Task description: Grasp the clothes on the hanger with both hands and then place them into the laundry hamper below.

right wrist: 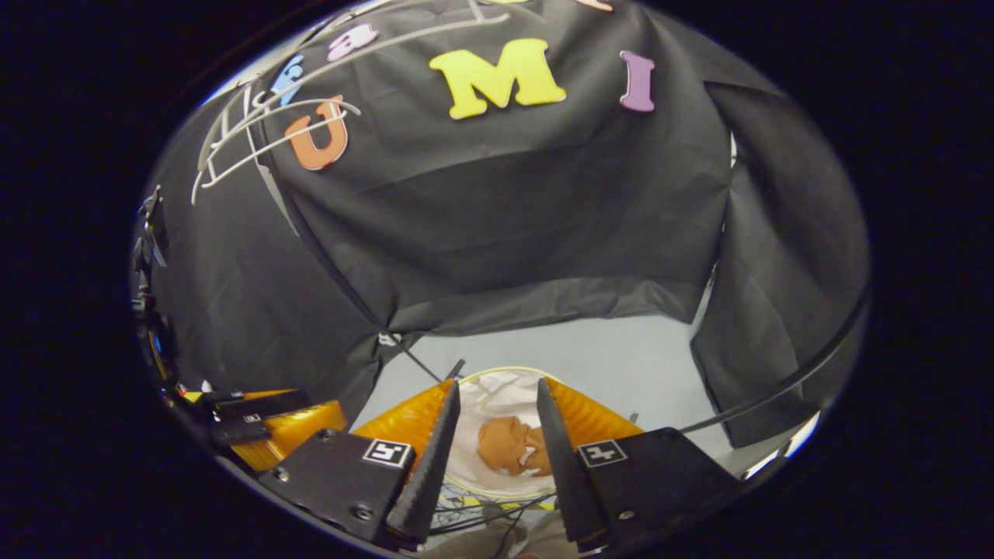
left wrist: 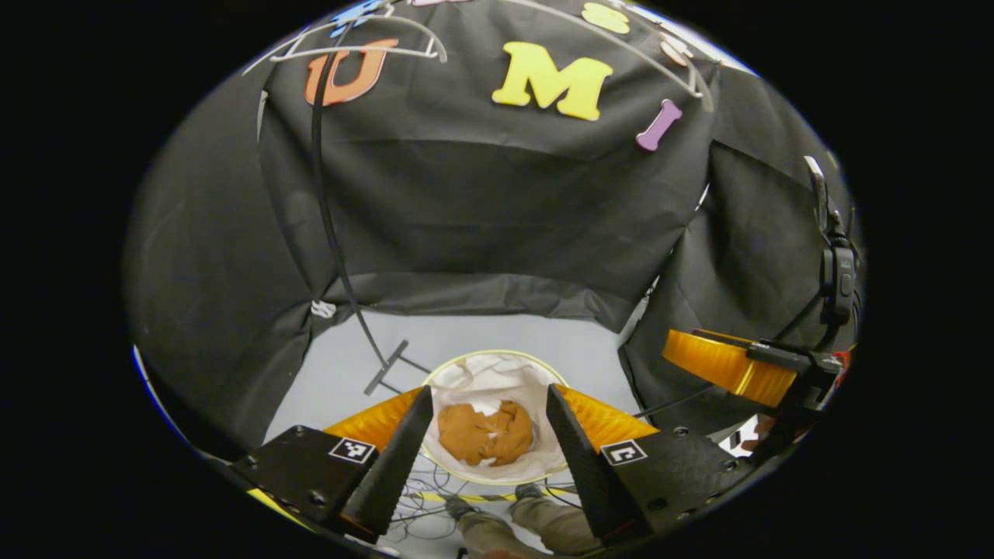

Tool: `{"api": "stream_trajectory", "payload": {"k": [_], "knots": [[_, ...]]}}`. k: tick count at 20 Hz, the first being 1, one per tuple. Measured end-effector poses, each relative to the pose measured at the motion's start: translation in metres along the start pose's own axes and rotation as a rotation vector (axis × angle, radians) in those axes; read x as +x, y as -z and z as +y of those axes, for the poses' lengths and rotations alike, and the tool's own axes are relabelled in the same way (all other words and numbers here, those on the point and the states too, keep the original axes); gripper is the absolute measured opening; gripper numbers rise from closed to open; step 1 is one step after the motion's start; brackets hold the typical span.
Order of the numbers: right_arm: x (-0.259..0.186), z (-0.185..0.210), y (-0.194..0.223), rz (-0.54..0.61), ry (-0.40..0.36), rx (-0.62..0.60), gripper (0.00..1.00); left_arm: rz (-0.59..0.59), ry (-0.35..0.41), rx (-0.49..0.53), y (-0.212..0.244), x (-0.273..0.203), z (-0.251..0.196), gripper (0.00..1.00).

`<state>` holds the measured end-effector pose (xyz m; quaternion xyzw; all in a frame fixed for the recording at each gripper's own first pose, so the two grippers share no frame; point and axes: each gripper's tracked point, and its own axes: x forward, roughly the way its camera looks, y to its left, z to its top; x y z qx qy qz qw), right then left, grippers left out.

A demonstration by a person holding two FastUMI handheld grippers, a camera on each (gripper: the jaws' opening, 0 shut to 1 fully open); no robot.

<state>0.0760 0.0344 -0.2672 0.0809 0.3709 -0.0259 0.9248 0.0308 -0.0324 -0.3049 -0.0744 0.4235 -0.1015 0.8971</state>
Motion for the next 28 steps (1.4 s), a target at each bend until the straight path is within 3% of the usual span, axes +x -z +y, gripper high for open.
{"api": "stream_trajectory", "payload": {"k": [1,2,3,5,7,8,11,17,23,28], "knots": [[-0.014,-0.004,-0.004,-0.051,0.018,-0.004,0.69,-0.052,-0.004,0.016,-0.010,-0.009,0.002,0.99],[-0.031,-0.010,-0.007,-0.098,0.035,-0.003,0.69,-0.108,-0.004,0.029,-0.022,-0.020,0.004,0.90],[-0.048,-0.014,-0.014,-0.148,0.053,-0.003,0.72,-0.156,-0.003,0.039,-0.033,-0.029,0.002,1.00],[-0.082,-0.024,-0.029,-0.248,0.090,-0.001,0.89,-0.246,-0.003,0.051,-0.051,-0.059,-0.001,0.95],[-0.120,-0.027,-0.038,-0.332,0.100,0.001,0.91,-0.339,-0.009,0.073,-0.071,-0.094,-0.007,1.00],[-0.139,-0.028,-0.044,-0.375,0.096,0.001,0.90,-0.386,-0.018,0.082,-0.081,-0.112,-0.009,0.95],[-0.192,-0.030,-0.064,-0.506,0.079,-0.029,0.91,-0.529,-0.052,0.099,-0.102,-0.163,-0.016,0.95],[-0.303,-0.056,-0.074,-0.675,0.021,-0.129,0.99,-0.746,-0.127,0.126,-0.092,-0.274,-0.050,0.92],[-0.383,-0.084,-0.050,-0.768,-0.061,-0.170,1.00,-0.829,-0.193,0.156,-0.050,-0.363,-0.104,0.89],[-0.436,-0.094,-0.041,-0.832,-0.121,-0.174,0.99,-0.890,-0.243,0.144,-0.037,-0.420,-0.113,0.98]]}}
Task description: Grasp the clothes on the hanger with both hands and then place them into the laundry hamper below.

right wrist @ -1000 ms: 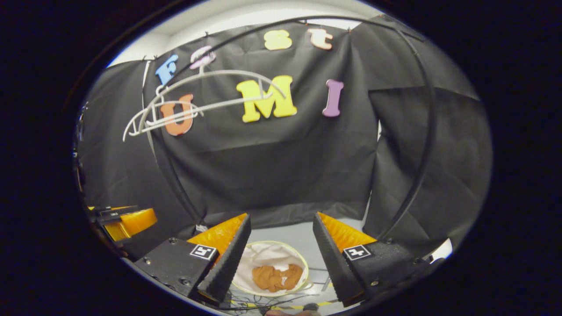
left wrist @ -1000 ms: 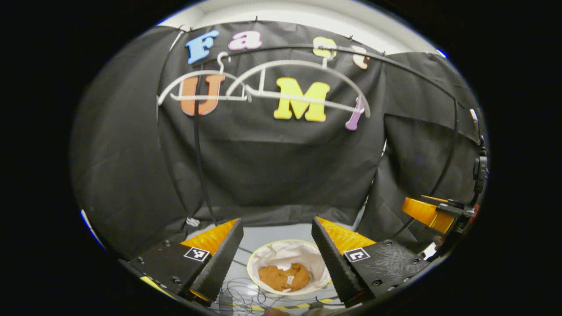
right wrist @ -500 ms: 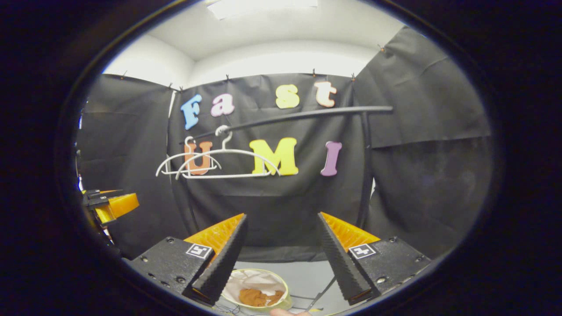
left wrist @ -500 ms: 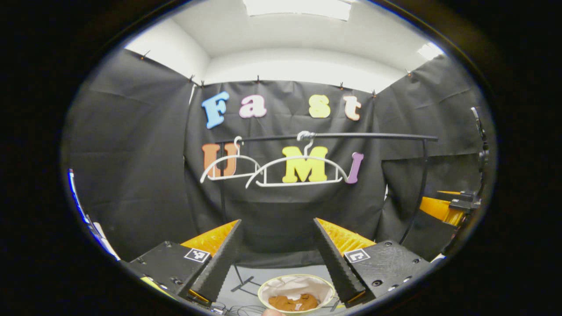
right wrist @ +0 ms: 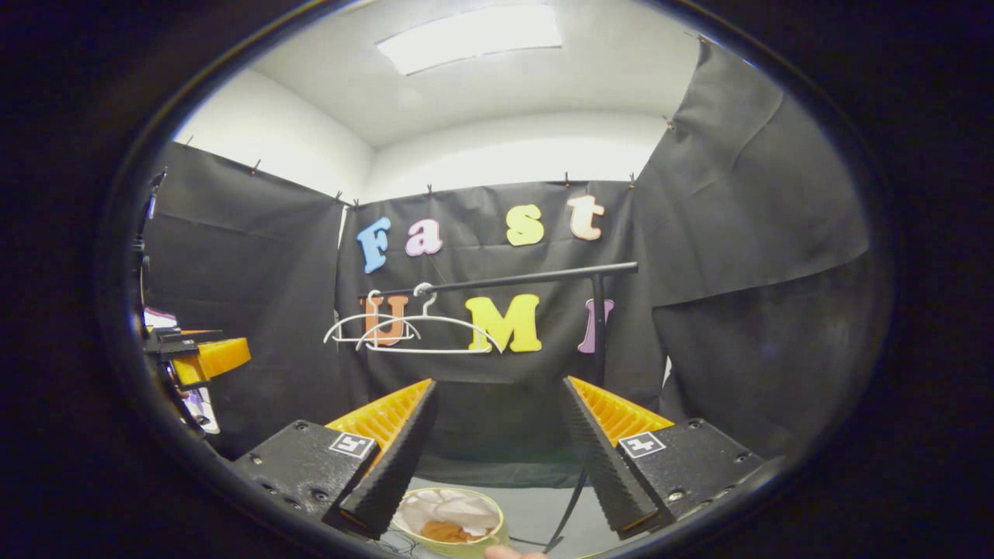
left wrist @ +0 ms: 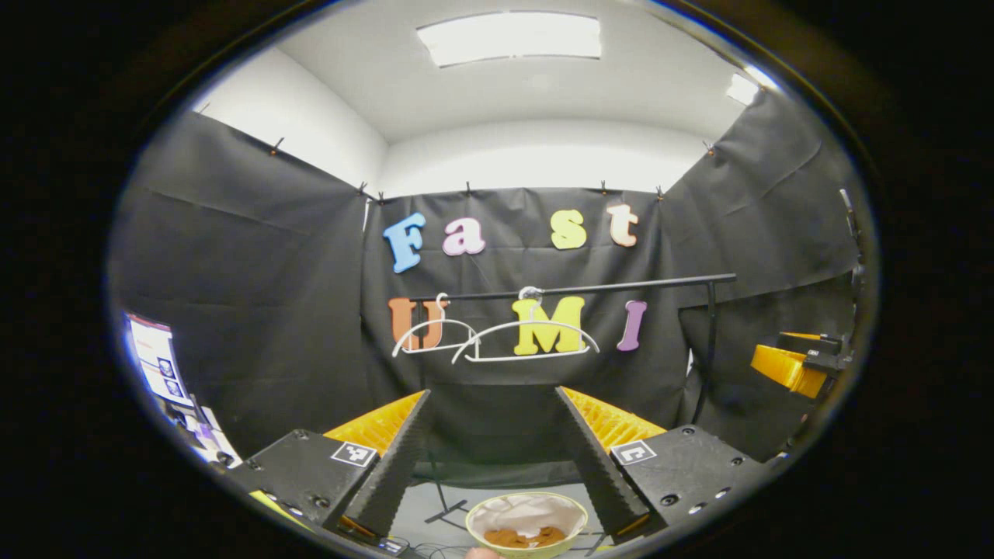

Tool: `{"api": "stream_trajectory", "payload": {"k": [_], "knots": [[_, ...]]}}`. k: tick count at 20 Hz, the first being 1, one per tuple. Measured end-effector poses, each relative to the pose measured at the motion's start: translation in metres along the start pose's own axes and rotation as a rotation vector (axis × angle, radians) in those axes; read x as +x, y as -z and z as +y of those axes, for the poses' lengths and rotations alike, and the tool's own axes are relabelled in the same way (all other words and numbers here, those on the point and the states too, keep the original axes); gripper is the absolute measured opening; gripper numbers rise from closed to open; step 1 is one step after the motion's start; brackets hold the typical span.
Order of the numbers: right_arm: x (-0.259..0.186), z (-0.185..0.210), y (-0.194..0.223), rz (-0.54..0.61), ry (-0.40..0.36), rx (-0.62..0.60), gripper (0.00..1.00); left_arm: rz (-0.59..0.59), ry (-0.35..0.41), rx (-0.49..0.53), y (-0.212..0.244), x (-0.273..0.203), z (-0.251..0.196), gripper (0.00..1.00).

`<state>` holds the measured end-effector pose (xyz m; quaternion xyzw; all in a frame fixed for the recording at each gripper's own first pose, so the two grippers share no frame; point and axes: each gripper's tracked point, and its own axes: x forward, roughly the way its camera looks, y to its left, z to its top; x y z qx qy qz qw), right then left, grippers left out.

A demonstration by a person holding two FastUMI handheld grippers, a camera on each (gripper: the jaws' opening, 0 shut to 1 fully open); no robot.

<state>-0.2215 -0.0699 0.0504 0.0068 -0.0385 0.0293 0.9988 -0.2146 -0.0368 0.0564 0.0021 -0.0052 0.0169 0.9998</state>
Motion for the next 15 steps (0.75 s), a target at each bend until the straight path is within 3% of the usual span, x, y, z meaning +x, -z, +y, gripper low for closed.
{"api": "stream_trajectory", "payload": {"k": [3,9,15], "knots": [[-0.016,-0.010,-0.026,-0.063,0.009,-0.003,0.99,-0.064,-0.015,0.009,-0.022,-0.008,0.006,0.99],[-0.028,-0.007,-0.048,-0.158,0.010,-0.052,0.99,-0.090,0.006,0.018,-0.025,-0.009,0.000,1.00],[-0.012,0.014,-0.042,-0.158,-0.019,-0.055,0.99,-0.108,-0.001,0.030,-0.019,-0.004,0.015,1.00]]}}
